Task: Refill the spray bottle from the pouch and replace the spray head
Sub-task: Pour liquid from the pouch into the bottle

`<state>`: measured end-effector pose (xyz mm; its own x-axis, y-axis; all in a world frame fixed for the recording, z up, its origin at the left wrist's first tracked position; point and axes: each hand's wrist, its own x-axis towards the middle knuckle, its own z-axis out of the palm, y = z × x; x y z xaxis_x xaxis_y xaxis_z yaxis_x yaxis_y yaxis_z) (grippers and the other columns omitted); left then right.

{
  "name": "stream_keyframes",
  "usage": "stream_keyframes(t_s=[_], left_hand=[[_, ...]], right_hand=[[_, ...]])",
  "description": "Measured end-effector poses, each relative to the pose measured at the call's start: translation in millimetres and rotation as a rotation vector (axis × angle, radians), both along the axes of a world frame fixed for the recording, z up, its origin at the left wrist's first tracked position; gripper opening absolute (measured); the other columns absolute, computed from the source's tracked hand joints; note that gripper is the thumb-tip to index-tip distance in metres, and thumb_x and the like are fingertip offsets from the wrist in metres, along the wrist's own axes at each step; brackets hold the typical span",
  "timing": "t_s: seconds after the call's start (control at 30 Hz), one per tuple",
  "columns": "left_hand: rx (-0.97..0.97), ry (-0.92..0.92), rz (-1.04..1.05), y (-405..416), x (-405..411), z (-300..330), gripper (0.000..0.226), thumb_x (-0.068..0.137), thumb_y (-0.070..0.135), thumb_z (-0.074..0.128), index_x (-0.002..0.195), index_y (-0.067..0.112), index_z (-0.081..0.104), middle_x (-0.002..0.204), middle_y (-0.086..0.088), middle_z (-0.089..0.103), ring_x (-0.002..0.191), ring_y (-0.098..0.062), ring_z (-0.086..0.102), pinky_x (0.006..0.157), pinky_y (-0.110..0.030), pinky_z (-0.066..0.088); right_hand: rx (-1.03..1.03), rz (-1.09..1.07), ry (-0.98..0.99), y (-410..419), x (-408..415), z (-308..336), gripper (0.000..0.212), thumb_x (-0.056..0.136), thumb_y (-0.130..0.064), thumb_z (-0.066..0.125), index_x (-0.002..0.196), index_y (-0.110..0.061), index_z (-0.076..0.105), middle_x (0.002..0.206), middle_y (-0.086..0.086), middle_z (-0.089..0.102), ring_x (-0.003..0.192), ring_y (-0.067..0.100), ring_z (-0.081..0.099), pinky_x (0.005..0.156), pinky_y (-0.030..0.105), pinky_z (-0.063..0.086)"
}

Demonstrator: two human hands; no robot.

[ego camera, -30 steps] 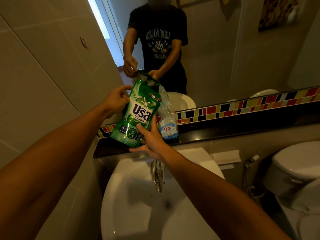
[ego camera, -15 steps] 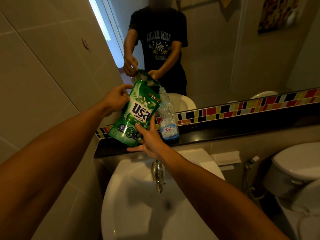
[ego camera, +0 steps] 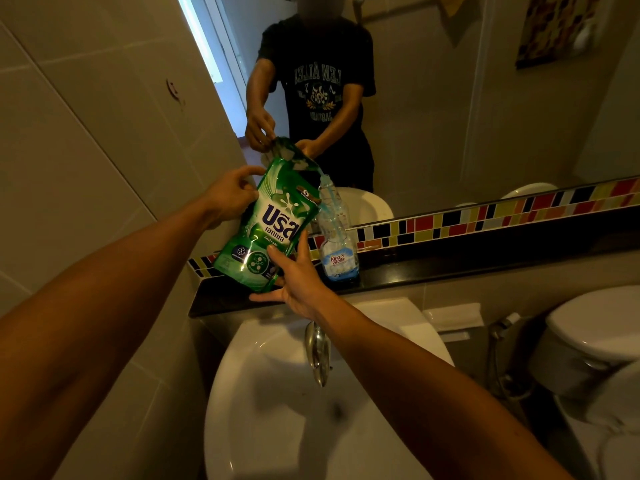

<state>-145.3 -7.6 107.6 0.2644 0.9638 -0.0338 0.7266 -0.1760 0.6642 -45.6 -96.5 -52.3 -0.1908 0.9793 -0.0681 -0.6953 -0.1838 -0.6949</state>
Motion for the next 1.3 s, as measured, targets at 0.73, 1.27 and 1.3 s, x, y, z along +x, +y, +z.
stream_keyframes(t_s=[0.73,1.27,1.3], left_hand=[[0.009,0.032,-0.017,-2.5,0.4,10.9,0.055,0.099,0.003,0.051,0.147,0.026,0.044,0.102,-0.018,0.062,0.101,-0.039,0.064,0.094,-0.059,0.054],[0.020,0.067,-0.022,-5.5,2.6,19.3,0.054,0.099,0.003,0.051,0.148,0.026,0.043,0.120,-0.030,0.061,0.111,-0.046,0.063,0.095,-0.059,0.053],[0.019,0.071,-0.020,-5.8,3.1,19.8,0.054,0.099,0.003,0.051,0.148,0.026,0.043,0.120,-0.031,0.061,0.111,-0.046,0.063,0.095,-0.060,0.053]], right_hand=[[0.028,-0.010,0.027,1.8,-5.2,4.9,0.078,0.098,-0.020,0.067,0.145,-0.067,0.026,0.159,0.001,0.039,0.141,0.050,0.040,0.079,0.082,0.049],[0.034,-0.008,0.050,1.0,-5.7,9.3,0.080,0.099,-0.019,0.066,0.144,-0.070,0.024,0.161,0.002,0.035,0.141,0.050,0.039,0.080,0.081,0.049],[0.031,-0.007,0.051,1.1,-5.3,9.6,0.081,0.099,-0.019,0.066,0.144,-0.070,0.024,0.161,0.003,0.035,0.141,0.050,0.039,0.080,0.081,0.049]])
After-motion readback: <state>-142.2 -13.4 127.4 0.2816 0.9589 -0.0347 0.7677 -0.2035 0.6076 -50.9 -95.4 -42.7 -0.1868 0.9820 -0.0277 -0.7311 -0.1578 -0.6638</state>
